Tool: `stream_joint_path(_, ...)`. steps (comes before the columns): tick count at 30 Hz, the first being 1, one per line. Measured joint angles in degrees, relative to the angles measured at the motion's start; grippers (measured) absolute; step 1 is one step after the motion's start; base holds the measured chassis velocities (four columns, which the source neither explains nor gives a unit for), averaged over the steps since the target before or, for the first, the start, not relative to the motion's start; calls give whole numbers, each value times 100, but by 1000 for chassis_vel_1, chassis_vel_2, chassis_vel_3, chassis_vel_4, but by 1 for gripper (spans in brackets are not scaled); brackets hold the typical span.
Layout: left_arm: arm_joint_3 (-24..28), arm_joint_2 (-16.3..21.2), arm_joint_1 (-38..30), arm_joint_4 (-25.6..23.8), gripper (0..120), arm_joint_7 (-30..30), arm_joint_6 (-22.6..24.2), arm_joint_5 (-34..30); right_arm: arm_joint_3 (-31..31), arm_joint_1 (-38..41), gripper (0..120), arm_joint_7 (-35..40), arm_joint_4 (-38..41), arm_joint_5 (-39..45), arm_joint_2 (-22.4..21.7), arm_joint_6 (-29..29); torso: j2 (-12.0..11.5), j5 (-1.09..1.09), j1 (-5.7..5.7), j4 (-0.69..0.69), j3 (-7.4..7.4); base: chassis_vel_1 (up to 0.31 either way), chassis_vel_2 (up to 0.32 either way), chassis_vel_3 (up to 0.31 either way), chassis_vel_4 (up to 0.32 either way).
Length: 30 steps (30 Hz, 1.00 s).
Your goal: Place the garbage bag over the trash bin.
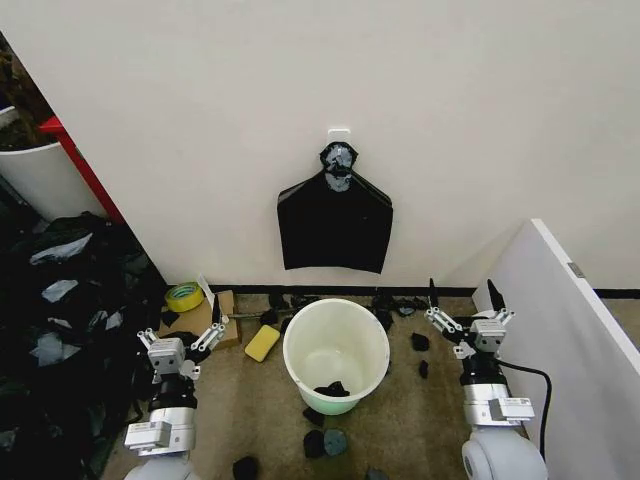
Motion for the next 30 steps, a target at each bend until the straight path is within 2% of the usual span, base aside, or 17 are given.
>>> stream_joint_path(8, 93, -14, -50, 10, 100, 143, -17, -176, -10, -132, 100, -165, -132, 830, 6, 386, 0, 0, 0, 0, 0, 0, 0, 0, 0)
stream_joint_path(13, 118, 27, 142, -166, 100, 246, -94, -236, -29, -295, 100, -177, -91, 1029, 21, 401, 0, 2, 0, -1, 0, 0, 0, 0, 0)
stream_joint_path(17, -57, -13, 330, -271, 100, 601, -454, -325, -241, -98, 100, 35, -22, 1007, -169, 102, 0, 1, 0, -1, 0, 0, 0, 0, 0)
stream_joint_path(20, -147, -97, 405, -398, 100, 792, -664, -429, -448, 136, 100, 205, 64, 1292, -381, -225, 0, 1, 0, 1, 0, 0, 0, 0, 0)
stream_joint_path(24, -272, -511, 372, -410, 100, 1156, -1183, -612, -966, 584, 100, 299, 283, 2589, -668, -770, 0, -1, 0, 0, 0, 0, 0, 0, 0)
stream_joint_path(25, -291, -608, 376, -433, 100, 1173, -1213, -688, -1085, 719, 100, 239, 329, 3040, -687, -893, 0, 0, 0, 0, 0, 0, 0, 0, 0)
stream_joint_path(26, -291, -608, 376, -433, 100, 1173, -1213, -688, -1085, 719, 100, 239, 329, 3040, -687, -893, 0, 0, 0, 0, 0, 0, 0, 0, 0)
stream_joint_path(30, -309, -692, 355, -496, 100, 1175, -1190, -759, -1433, 1354, 100, -16, 317, 4547, -647, -1244, 0, -1, 0, 0, 0, 0, 0, 0, 0)
